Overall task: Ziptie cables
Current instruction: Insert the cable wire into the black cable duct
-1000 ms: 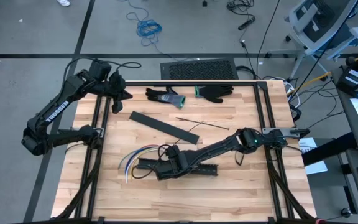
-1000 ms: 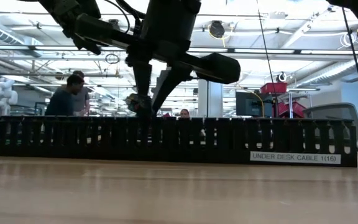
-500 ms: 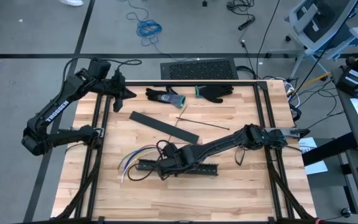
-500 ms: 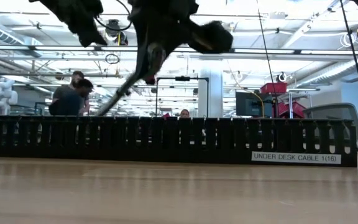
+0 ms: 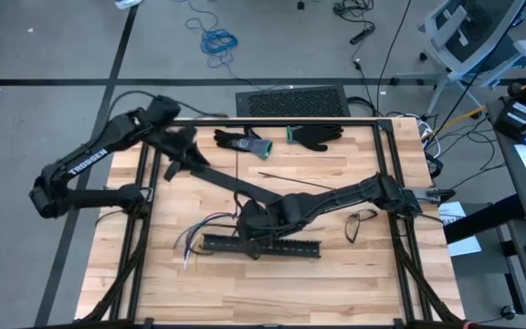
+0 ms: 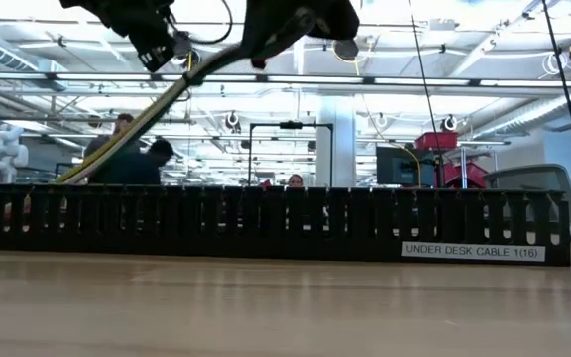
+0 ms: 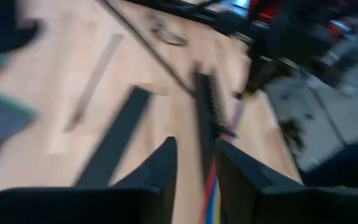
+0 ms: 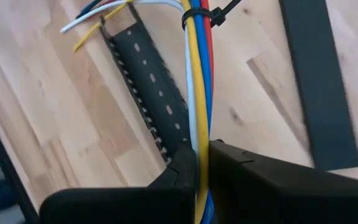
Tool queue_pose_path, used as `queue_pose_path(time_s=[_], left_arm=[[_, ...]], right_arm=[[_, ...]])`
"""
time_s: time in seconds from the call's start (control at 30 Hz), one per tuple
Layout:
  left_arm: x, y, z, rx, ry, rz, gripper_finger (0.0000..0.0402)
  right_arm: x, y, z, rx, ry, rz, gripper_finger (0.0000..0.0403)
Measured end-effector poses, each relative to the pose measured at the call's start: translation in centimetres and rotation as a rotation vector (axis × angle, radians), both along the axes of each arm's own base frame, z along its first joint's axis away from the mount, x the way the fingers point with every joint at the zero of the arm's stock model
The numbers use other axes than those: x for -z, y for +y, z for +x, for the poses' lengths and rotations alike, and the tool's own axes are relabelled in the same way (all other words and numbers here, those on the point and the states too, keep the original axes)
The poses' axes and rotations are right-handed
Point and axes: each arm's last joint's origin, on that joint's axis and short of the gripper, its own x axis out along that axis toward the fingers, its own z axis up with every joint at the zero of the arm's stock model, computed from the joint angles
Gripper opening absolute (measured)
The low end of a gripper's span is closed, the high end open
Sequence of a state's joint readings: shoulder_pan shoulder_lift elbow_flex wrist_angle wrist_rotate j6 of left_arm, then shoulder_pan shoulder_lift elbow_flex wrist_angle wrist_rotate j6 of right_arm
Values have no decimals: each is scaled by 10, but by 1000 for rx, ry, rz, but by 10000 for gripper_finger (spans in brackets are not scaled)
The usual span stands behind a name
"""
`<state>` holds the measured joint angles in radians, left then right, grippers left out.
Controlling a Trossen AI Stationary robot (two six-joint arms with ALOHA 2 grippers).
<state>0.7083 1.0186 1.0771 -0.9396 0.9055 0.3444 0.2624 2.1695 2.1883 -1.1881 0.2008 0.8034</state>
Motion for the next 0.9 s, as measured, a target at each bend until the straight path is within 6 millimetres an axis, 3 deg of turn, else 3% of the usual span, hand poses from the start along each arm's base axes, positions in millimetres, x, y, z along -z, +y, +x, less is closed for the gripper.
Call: queue_pose_path(time_s=[0.2,0.4,0.6,0.9], left_arm=[[20,-25,23,194,52,-171,169],[39,-42,37,270,156,-265,183],[55,-38,51,175,182,-90,183],[67,-36,70,251,185,-271,183]], right_arm=[[-12,-14,-6,-107,20,-44,8],[-20,-21,-9,-173,11,-76,8],[-38,-26,-12,-178,-70,-79,8],[-46,-31,-11,-179,-133,-79,8]])
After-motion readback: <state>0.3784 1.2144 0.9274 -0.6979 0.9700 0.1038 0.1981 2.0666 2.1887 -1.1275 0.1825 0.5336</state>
